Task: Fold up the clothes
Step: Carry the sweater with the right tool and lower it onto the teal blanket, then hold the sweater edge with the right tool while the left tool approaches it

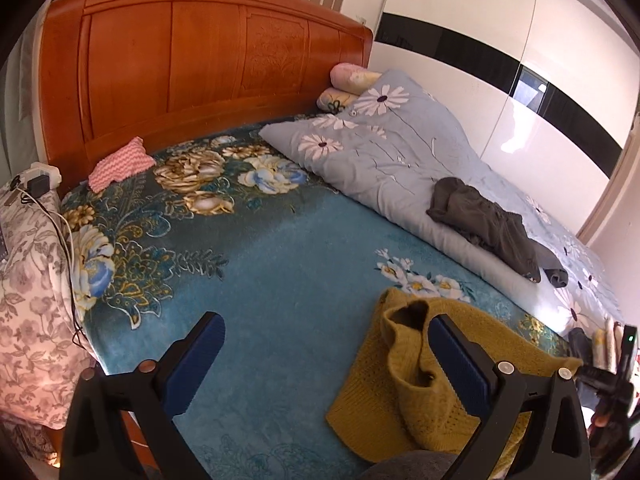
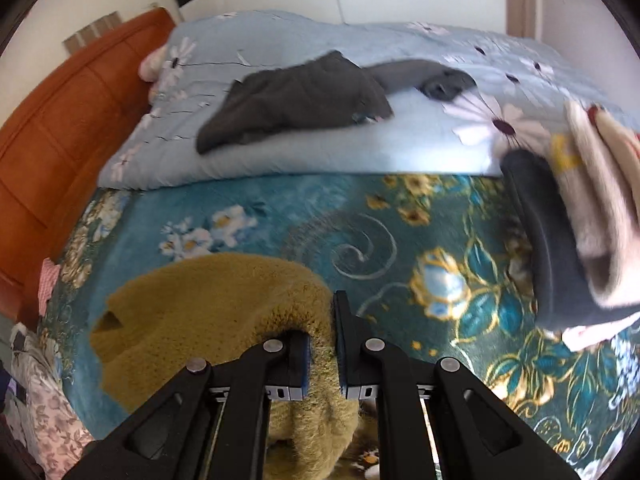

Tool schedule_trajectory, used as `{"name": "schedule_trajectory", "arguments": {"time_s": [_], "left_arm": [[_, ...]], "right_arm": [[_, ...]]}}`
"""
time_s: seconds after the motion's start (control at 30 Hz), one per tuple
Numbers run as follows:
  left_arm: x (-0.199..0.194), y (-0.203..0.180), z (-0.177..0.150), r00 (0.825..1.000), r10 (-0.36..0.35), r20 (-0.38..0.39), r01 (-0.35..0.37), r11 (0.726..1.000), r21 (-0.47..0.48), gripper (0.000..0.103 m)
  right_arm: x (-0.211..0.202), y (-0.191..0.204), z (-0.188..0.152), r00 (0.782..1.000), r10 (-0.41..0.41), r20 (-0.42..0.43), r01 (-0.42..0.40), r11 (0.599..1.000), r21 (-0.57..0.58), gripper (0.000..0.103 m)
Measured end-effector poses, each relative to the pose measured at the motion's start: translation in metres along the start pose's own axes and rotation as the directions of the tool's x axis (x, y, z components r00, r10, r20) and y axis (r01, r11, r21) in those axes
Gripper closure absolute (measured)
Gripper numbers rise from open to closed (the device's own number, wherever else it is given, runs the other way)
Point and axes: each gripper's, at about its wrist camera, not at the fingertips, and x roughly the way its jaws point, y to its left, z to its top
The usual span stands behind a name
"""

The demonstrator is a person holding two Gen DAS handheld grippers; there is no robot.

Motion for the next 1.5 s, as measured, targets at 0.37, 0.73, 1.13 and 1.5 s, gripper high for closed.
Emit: {"name": "schedule_trajectory", "arguments": {"time_s": [0.37, 0.73, 1.13, 1.5], "left_arm": [[0.044, -0.025, -0.026, 0.989, -0.011, -0.150, 0.014, 1.000, 0.020, 0.000], [0.089, -0.033, -0.047, 0.959, -0.031, -0.282, 0.024, 0.999, -0.026, 0.000], [0.122, -0.071, -0.043, 0.890, -0.172, -0.421, 0.201, 0.979, 0.025, 0.001], [0.142, -0.106, -0.048, 0.786, -0.160, -0.597, 0.286, 0.950, 0.123, 0.004]], "right_arm": [[0.038, -0.077, -0.031, 0.993, -0.055, -0.109, 0.070, 0.988, 0.141, 0.091], [0.006, -0.080, -0.067, 0.992, -0.065, -0.106, 0.070, 0.996, 0.048, 0.077], [-0.008, -0.041, -0.098, 0.925, 0.374, -0.070, -0.352, 0.910, 0.218, 0.052], [0.034, -0.006, -0.112, 0.894, 0.418, -0.163, -0.358, 0.884, 0.301, 0.052]]}}
